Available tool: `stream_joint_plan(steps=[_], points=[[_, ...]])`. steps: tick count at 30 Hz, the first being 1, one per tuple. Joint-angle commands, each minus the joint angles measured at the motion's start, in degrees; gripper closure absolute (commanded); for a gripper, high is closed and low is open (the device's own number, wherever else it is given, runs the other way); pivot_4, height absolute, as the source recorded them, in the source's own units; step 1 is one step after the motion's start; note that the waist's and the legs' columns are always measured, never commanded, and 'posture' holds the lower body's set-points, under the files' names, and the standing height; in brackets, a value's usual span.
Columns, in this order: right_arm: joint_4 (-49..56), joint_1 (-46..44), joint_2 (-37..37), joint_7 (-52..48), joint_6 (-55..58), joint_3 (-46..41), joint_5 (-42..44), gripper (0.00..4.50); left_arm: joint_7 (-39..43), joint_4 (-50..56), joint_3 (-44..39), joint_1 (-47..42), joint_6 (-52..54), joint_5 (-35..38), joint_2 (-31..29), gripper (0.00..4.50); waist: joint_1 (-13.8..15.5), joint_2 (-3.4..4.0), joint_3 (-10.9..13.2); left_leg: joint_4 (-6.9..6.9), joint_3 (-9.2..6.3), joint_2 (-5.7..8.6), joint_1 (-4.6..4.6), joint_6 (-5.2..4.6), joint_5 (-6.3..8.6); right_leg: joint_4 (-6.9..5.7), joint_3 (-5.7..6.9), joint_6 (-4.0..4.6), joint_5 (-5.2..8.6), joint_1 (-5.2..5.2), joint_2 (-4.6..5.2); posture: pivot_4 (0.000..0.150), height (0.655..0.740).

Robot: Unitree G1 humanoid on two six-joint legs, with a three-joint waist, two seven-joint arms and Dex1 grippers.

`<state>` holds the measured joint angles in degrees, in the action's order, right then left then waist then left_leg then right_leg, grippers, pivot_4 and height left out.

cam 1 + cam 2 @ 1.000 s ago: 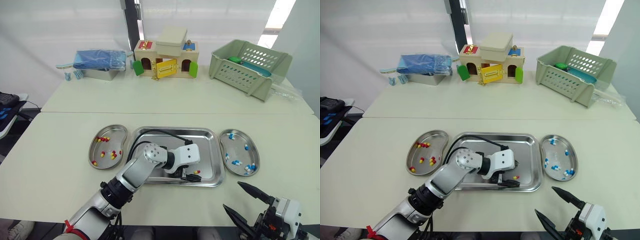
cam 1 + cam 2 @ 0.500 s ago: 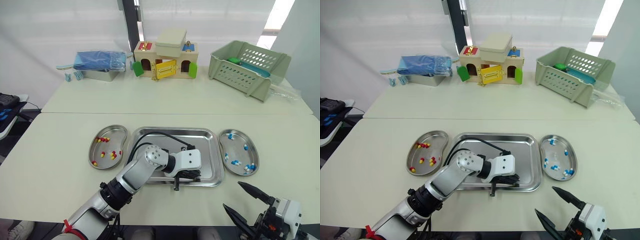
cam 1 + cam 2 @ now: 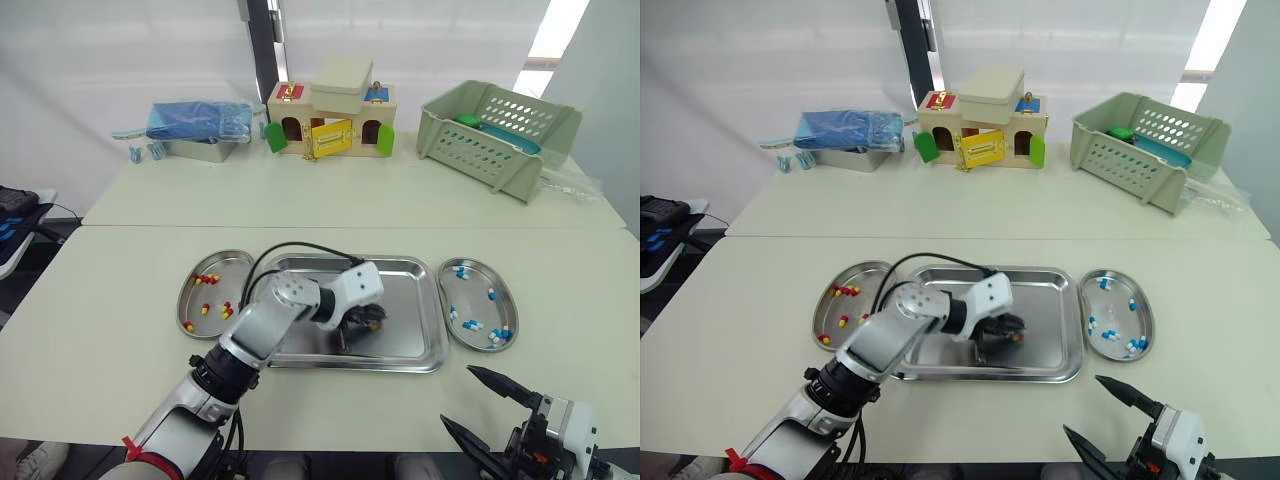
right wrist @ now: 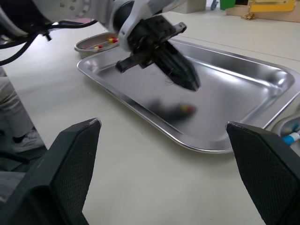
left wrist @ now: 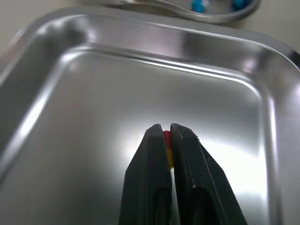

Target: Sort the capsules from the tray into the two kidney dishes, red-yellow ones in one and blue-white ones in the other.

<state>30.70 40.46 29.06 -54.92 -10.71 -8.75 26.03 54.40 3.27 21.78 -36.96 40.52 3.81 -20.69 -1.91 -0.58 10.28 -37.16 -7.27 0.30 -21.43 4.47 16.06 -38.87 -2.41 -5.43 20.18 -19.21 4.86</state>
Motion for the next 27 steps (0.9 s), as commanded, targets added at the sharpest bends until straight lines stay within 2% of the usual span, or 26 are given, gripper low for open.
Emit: stream_joint_plan(steps=[1, 10, 17, 22, 27], points=[[0.4, -2.5, 2.1, -2.9, -0.6, 0.3, 2.1, 0.0, -2.9, 3.2, -6.4, -0.6, 4.5, 2.0, -2.4, 4.46, -0.1, 0.0, 0.0, 0.01, 0.0, 0.0, 0.01, 0.0, 0.0, 0.0, -0.01, 0.0, 0.0, 0.0, 0.0, 0.15, 0.74], [-3.7, -12.9, 6.6, -7.2, 3.8, 0.3, 7.7, 0.0, -9.7, 15.8, -20.9, 7.2, 17.2, 5.6, -12.6, 4.46, 0.1, -0.05, 0.0, 0.01, -0.08, 0.0, -0.02, 0.03, -0.01, 0.04, 0.03, 0.0, 0.0, -0.01, 0.0, 0.15, 0.74], [-6.7, -17.9, 7.7, -10.0, 6.1, 0.1, 9.6, 0.0, -14.8, 19.6, -32.1, 16.6, 21.2, 7.8, -16.9, 4.46, 0.1, -0.08, 0.0, 0.01, -0.11, 0.0, -0.02, 0.03, -0.01, 0.03, 0.04, 0.0, 0.0, -0.01, 0.01, 0.15, 0.74], [-7.9, -20.1, 8.0, -11.3, 7.1, 0.2, 9.9, 0.0, -17.9, 18.6, -35.2, 20.1, 20.7, 8.3, -17.9, 4.46, 0.2, -0.1, 0.1, 0.02, -0.11, 0.0, -0.02, 0.03, -0.01, 0.02, 0.04, 0.0, 0.0, -0.01, 0.01, 0.15, 0.74], [-8.5, -21.3, 8.0, -12.0, 7.6, -0.1, 9.7, 0.0, -19.7, 18.0, -34.2, 20.9, 19.9, 8.6, -18.2, 4.46, 0.2, -0.11, 0.1, 0.01, -0.1, 0.0, -0.03, 0.03, -0.01, 0.03, 0.04, 0.0, 0.0, -0.01, 0.03, 0.15, 0.74]])
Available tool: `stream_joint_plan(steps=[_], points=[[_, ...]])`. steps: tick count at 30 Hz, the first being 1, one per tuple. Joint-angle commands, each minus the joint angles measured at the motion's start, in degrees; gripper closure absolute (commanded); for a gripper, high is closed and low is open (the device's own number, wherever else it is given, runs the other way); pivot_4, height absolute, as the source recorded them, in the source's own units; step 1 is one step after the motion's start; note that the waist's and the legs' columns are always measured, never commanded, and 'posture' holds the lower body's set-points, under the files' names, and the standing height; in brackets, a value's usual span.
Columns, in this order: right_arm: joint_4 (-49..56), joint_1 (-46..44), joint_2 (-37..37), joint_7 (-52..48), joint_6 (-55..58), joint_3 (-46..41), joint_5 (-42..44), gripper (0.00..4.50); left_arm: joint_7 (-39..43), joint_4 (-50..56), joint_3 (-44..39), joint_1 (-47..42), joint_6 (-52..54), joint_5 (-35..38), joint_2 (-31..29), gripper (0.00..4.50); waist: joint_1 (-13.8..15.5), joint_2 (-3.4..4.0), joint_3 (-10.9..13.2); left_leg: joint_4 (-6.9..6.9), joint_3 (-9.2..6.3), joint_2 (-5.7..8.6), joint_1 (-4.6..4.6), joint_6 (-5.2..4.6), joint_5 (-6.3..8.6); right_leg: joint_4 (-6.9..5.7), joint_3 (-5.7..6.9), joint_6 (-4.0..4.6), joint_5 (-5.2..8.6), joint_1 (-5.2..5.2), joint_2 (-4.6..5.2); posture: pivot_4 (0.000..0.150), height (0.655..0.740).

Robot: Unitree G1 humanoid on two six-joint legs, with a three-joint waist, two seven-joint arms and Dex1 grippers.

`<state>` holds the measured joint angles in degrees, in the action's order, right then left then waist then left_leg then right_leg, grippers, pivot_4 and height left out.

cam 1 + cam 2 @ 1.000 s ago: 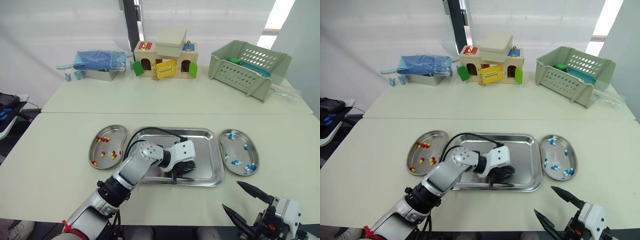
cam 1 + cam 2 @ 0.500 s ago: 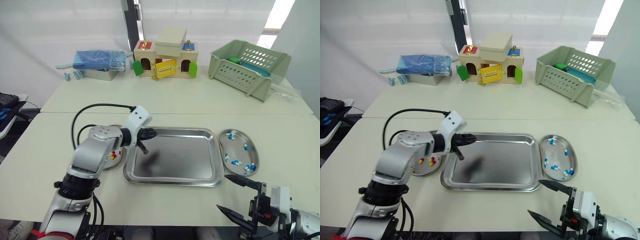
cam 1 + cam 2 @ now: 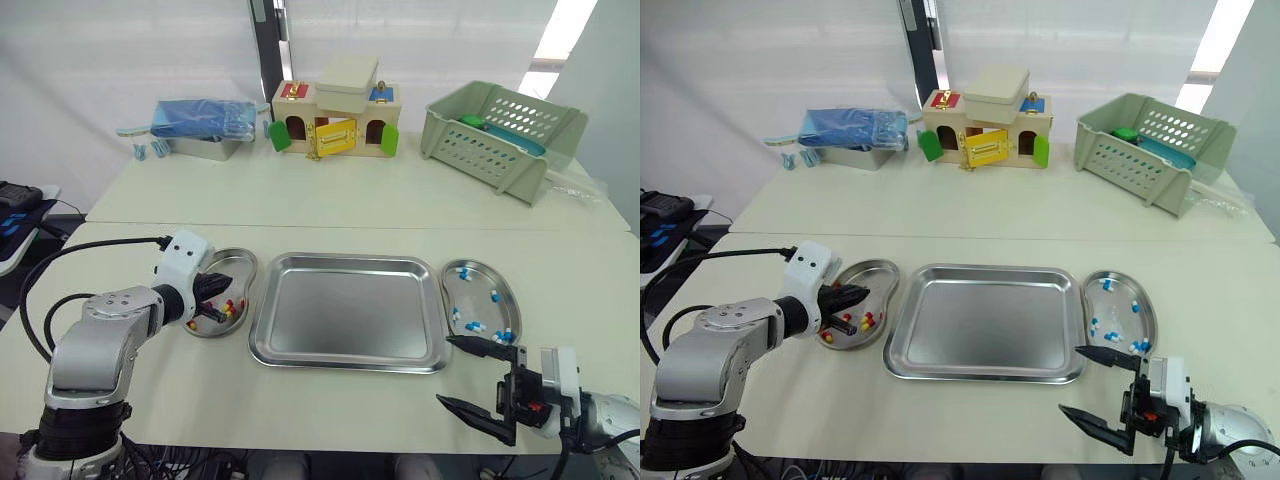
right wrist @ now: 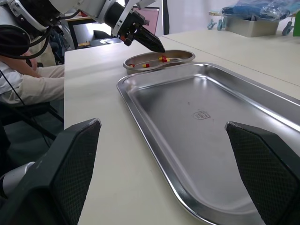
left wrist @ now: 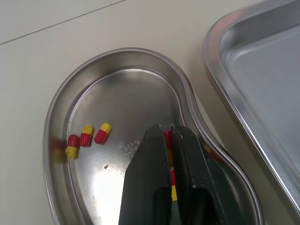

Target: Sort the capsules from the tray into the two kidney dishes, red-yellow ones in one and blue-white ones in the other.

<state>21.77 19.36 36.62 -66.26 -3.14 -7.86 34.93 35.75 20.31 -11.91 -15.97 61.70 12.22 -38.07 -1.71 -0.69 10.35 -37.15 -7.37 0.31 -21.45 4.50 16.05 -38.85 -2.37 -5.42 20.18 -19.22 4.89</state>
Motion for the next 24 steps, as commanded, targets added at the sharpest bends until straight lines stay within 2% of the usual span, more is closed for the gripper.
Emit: stream_joint_plan(steps=[1, 4, 15, 16, 20, 24], points=[[0.4, -0.3, 0.4, -0.7, 0.1, -1.1, 0.8, 0.0, -1.3, 0.9, -0.2, -0.3, -1.2, 0.4, -0.9, 4.46, 0.0, 0.0, 0.0, 0.0, 0.0, 0.0, 0.0, 0.0, 0.0, 0.0, 0.0, 0.0, 0.0, -0.01, 0.0, 0.15, 0.74], [0.4, -0.3, 0.5, -0.4, 0.2, -1.4, 0.7, 0.0, -2.1, 1.0, -0.1, -1.6, 0.5, 1.4, -0.7, 3.72, 0.0, 0.0, 0.0, 0.0, 0.01, 0.0, 0.0, 0.0, 0.0, 0.0, 0.0, 0.0, 0.0, -0.01, 0.0, 0.15, 0.74], [0.9, 0.1, 0.3, 0.8, 0.3, -1.8, 0.2, 0.0, -3.0, -0.1, 0.4, -3.0, 1.5, 3.6, -2.0, 0.21, -0.1, 0.0, 0.0, 0.01, 0.01, 0.0, 0.0, 0.0, 0.0, -0.02, -0.01, 0.0, 0.0, -0.03, 0.0, 0.15, 0.74], [1.1, 0.1, 0.3, 1.0, 0.4, -1.9, 0.3, 0.0, -2.8, -0.2, 0.2, -2.9, 1.3, 3.8, -2.2, 0.04, -0.1, -0.01, 0.0, 0.01, 0.01, 0.0, 0.0, 0.0, 0.0, -0.02, 0.0, 0.0, 0.0, -0.03, 0.0, 0.15, 0.74], [1.4, 0.1, 0.4, 2.1, 1.0, -3.0, 0.8, 0.0, -1.2, -0.7, -0.9, -2.2, -0.2, 5.1, -3.4, 0.04, -0.1, 0.0, 0.0, 0.01, 0.0, 0.0, 0.0, 0.0, 0.0, -0.02, 0.0, 0.0, 0.0, -0.03, 0.0, 0.15, 0.74], [0.6, -1.9, 2.0, 3.5, 3.4, -5.7, 1.6, 0.0, 2.2, -2.1, -3.6, 0.7, -6.5, 6.1, -6.0, 0.04, -0.2, 0.0, 0.0, 0.03, 0.02, 0.0, 0.0, 0.01, 0.0, -0.02, -0.02, 0.0, 0.0, -0.04, 0.0, 0.15, 0.74]])
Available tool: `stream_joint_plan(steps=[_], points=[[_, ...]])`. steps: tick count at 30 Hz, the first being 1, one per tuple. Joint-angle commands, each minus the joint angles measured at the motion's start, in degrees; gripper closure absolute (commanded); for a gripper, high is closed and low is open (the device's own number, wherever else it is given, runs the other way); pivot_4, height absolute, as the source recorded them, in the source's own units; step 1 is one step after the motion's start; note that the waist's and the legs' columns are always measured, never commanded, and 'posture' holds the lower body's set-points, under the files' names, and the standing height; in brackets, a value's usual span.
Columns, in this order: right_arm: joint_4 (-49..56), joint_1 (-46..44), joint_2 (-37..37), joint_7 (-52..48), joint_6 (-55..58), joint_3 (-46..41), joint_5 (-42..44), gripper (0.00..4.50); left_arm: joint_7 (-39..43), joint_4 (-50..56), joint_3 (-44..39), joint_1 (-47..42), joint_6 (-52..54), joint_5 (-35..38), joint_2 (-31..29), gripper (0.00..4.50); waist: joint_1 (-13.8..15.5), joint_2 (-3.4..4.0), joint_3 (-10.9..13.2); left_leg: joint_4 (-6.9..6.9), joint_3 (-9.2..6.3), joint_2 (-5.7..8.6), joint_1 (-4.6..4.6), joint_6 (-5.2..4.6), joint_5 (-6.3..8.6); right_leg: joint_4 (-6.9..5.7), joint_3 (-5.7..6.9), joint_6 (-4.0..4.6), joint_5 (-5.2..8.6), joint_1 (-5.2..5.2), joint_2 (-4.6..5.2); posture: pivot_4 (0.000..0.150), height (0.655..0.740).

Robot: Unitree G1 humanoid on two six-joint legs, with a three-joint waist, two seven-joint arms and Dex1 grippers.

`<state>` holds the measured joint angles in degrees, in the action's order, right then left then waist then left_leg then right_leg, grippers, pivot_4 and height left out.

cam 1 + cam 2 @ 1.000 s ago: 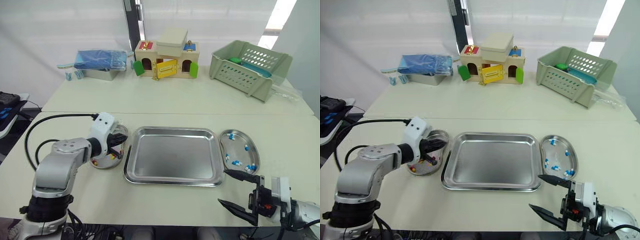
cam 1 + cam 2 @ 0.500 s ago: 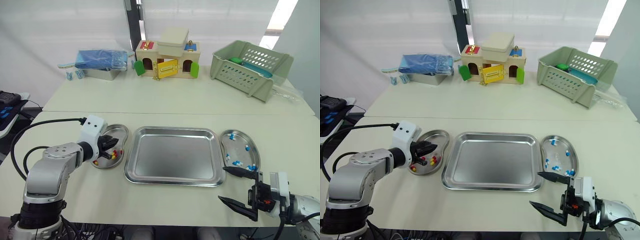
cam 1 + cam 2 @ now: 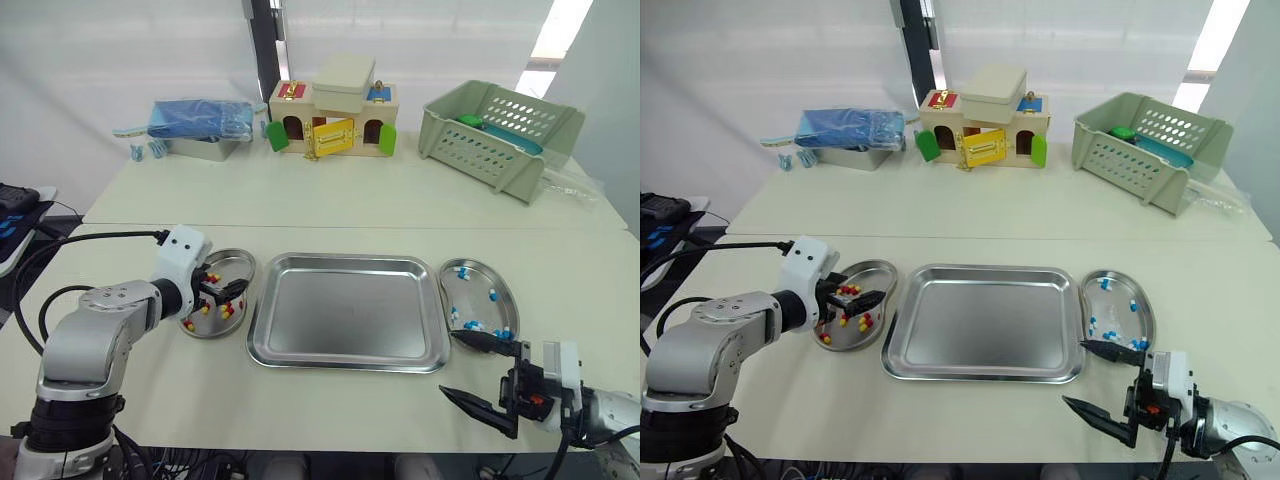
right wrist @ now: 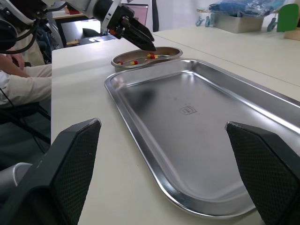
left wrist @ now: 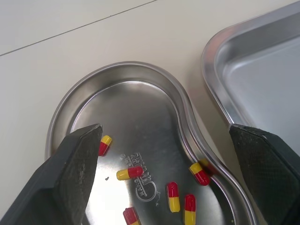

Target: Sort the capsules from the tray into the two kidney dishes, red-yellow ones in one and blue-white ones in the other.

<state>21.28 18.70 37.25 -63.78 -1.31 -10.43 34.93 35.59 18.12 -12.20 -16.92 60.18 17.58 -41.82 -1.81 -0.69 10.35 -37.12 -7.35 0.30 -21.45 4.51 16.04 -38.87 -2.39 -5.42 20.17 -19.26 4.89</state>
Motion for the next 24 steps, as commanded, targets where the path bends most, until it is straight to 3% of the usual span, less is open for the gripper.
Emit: stream_joint_plan(steps=[1, 6, 11, 17, 24], points=[[0.9, -1.9, 2.5, 1.9, 3.6, -4.7, 2.5, 0.0, 3.7, -0.2, -5.0, 3.3, -6.8, 1.2, -3.2, 0.04, -0.3, 0.0, 0.0, 0.02, 0.01, 0.0, 0.01, 0.0, 0.0, -0.01, -0.01, 0.0, 0.0, -0.02, 0.0, 0.15, 0.74], [-3.0, -4.7, 9.9, 4.4, 14.1, -13.0, 5.7, 0.0, 11.1, -3.7, -15.3, 11.7, -16.1, 4.1, -6.3, 0.04, -0.2, -0.02, 0.0, 0.05, 0.08, -0.02, -0.01, 0.01, 0.0, 0.01, -0.06, 0.01, 0.0, -0.05, 0.01, 0.15, 0.74], [-12.1, -8.3, 16.2, 3.8, 19.6, -18.2, 4.5, 0.0, 13.0, -12.5, -22.2, 19.5, -24.9, 0.9, -10.9, 0.04, 0.0, -0.05, 0.0, 0.09, 0.15, -0.02, 0.0, -0.01, 0.01, 0.04, -0.08, 0.03, 0.01, -0.06, 0.02, 0.15, 0.74], [-26.8, -13.9, 21.8, -0.5, 18.6, -16.4, -1.5, 0.0, 15.0, -25.2, -25.4, 22.5, -35.6, -1.2, -14.3, 0.04, 0.0, -0.11, 0.1, 0.1, 0.21, -0.02, 0.0, -0.02, 0.01, 0.05, -0.07, 0.02, 0.01, -0.06, 0.06, 0.15, 0.74], [-37.0, -22.6, 22.3, -3.4, 14.6, -13.3, -6.6, 0.0, 13.7, -27.5, -25.9, 23.3, -38.7, -1.8, -14.1, 0.04, -0.4, -0.11, 0.1, 0.11, 0.26, -0.05, 0.0, -0.01, 0.01, -0.01, -0.1, 0.02, 0.01, -0.12, 0.06, 0.15, 0.74]])
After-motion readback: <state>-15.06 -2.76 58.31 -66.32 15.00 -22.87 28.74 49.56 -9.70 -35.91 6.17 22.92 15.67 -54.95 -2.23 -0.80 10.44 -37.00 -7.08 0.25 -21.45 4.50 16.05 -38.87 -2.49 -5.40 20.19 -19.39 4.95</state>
